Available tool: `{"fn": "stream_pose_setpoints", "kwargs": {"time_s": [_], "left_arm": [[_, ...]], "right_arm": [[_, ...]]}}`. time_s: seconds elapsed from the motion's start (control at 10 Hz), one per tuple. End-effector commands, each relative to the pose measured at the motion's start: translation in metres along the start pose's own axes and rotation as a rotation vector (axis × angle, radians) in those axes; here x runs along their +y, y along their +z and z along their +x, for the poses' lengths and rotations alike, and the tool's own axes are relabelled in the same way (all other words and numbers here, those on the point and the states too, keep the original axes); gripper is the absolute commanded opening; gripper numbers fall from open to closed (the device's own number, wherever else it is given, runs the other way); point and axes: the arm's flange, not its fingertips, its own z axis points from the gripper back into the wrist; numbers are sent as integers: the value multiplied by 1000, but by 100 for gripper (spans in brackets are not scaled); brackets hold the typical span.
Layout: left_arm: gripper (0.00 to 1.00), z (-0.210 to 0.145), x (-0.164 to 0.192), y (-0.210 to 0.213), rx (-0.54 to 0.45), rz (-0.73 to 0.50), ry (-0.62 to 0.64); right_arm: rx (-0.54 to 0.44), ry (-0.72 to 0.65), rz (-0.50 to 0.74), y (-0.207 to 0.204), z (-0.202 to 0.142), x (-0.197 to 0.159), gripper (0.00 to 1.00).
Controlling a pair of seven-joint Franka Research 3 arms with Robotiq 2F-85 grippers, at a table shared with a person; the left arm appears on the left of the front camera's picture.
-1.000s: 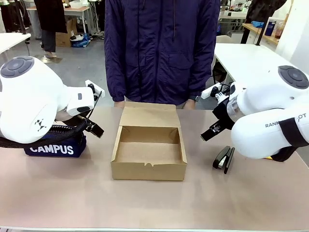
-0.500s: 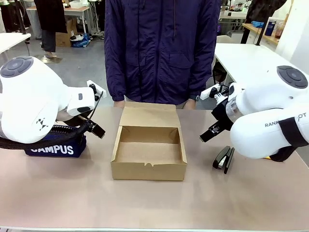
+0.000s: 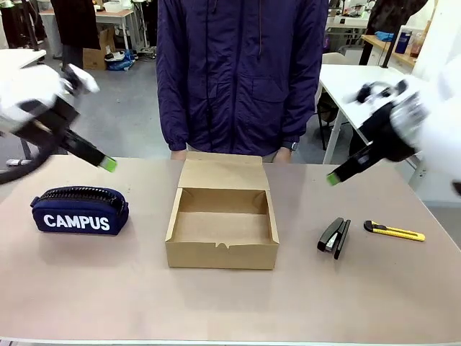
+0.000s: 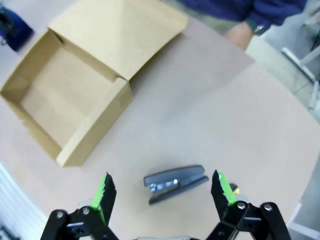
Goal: Pack the item into the box.
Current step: Pick up the item indicated by the person and place it inside the Mailer Box.
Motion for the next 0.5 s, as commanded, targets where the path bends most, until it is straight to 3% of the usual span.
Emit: {"fn": "stream_pose_setpoints", "kwargs": {"time_s": [0.0, 0.1, 0.2, 0.3, 0.4], "left_arm": [[100, -37, -44, 63, -101, -201, 130], [100, -47, -40, 89, -125, -238, 279], [100, -66, -24, 109, -217, -316, 373], [100, -117, 25, 67, -279, -352, 441], [100, -134, 39, 59, -315, -374, 491]], "right_arm": [[-56, -148, 95, 59, -57, -6, 100], [-65, -274, 121, 85, -73, -14, 100], [-91, -403, 174, 107, -93, -30, 100], [-142, -456, 278, 118, -114, -52, 100], [-190, -525, 396, 124, -136, -77, 100]]}}
